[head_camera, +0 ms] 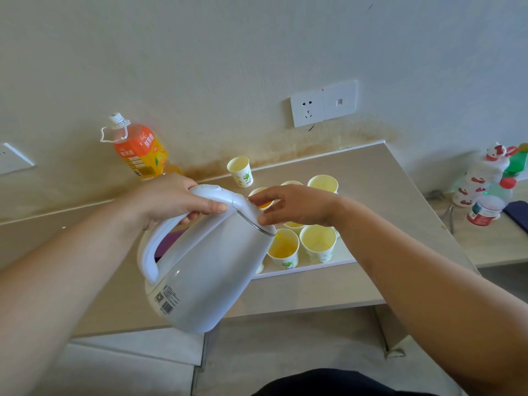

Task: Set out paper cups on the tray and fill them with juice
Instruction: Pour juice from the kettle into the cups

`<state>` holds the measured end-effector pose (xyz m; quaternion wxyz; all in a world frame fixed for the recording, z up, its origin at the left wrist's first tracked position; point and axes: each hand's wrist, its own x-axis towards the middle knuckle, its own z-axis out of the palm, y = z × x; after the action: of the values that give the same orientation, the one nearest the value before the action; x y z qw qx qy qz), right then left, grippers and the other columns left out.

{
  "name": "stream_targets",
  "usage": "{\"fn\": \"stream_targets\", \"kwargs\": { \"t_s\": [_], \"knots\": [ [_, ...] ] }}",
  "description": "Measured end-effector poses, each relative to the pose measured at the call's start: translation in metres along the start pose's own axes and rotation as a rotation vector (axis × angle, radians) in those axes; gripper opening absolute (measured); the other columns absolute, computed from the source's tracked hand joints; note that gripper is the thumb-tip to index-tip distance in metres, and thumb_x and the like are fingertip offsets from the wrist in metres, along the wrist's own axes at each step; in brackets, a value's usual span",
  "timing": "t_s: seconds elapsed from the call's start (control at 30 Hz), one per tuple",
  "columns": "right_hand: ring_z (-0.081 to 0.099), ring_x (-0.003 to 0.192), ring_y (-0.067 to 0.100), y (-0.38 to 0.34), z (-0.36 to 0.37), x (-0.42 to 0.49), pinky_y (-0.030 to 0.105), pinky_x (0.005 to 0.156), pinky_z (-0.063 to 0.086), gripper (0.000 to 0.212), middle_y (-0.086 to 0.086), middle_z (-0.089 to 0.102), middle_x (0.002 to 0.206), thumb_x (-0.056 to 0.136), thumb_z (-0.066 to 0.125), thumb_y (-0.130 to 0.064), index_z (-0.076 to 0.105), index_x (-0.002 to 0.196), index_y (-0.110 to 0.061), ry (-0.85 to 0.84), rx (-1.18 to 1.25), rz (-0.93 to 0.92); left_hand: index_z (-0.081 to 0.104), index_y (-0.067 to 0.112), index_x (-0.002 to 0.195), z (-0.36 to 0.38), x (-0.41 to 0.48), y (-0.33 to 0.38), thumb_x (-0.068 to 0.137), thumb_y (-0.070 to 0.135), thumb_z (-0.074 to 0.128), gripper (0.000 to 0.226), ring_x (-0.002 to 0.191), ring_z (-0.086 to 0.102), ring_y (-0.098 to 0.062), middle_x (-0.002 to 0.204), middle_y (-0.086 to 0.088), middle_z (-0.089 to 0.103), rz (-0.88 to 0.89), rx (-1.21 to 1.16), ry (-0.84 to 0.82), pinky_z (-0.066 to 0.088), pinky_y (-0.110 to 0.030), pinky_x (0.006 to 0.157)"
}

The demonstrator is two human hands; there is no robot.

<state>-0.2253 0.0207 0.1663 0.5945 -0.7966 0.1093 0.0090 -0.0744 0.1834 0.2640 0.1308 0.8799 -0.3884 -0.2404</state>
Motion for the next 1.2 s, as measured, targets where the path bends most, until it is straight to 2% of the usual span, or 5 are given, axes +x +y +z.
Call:
{"fn": "stream_targets", "kwargs": {
  "t_s": [0.37,0.57,0.73,0.9,1.2],
  "knots": [
    [0.058,0.113,0.011,0.001,0.000,0.001,0.021,0.089,0.050,0.047,-0.012,0.059,0.119,0.088,0.065,-0.014,0.051,0.133,-0.022,-0.008,0.023,-0.008,0.056,0.020,0.043,-0.002,-0.006,0.007,0.031,0.071,0.070,0.054,0.046,0.050,-0.013,0.048,0.001,0.057,-0.036,0.036,-0.006,0.038,-0.028,0.057],
    [0.058,0.109,0.008,0.000,0.000,0.000,0.015,0.083,0.050,0.045,-0.014,0.058,0.117,0.089,0.064,-0.013,0.053,0.130,-0.024,-0.022,0.040,-0.019,0.056,0.018,0.051,-0.001,-0.007,0.008,0.032,0.069,0.072,0.056,0.047,0.050,-0.013,0.049,0.000,0.057,-0.050,0.025,0.010,0.039,-0.028,0.057],
    [0.057,0.110,0.008,0.000,0.000,0.001,0.016,0.084,0.051,0.046,-0.008,0.057,0.125,0.087,0.066,-0.013,0.053,0.130,-0.023,-0.009,0.040,-0.019,0.055,0.017,0.051,-0.001,-0.008,0.010,0.059,0.050,0.083,0.045,0.047,0.048,-0.014,0.048,-0.001,0.055,-0.054,0.019,0.018,0.037,-0.027,0.056],
    [0.058,0.113,0.012,0.000,0.001,0.002,0.016,0.083,0.051,0.050,-0.005,0.056,0.129,0.086,0.067,-0.014,0.052,0.133,-0.021,0.003,0.048,-0.019,0.059,0.023,0.042,-0.003,-0.011,0.010,0.035,0.067,0.073,0.047,0.043,0.048,-0.011,0.046,0.002,0.055,-0.048,0.016,-0.019,0.038,-0.027,0.057],
    [0.059,0.113,0.012,0.000,0.002,0.003,0.015,0.081,0.051,0.050,-0.006,0.057,0.128,0.085,0.068,-0.014,0.052,0.133,-0.022,0.003,0.052,-0.021,0.057,0.022,0.040,-0.005,-0.011,0.009,0.032,0.068,0.071,0.049,0.046,0.049,-0.014,0.048,0.000,0.056,-0.046,0.027,-0.010,0.038,-0.027,0.057]
  ]
}}
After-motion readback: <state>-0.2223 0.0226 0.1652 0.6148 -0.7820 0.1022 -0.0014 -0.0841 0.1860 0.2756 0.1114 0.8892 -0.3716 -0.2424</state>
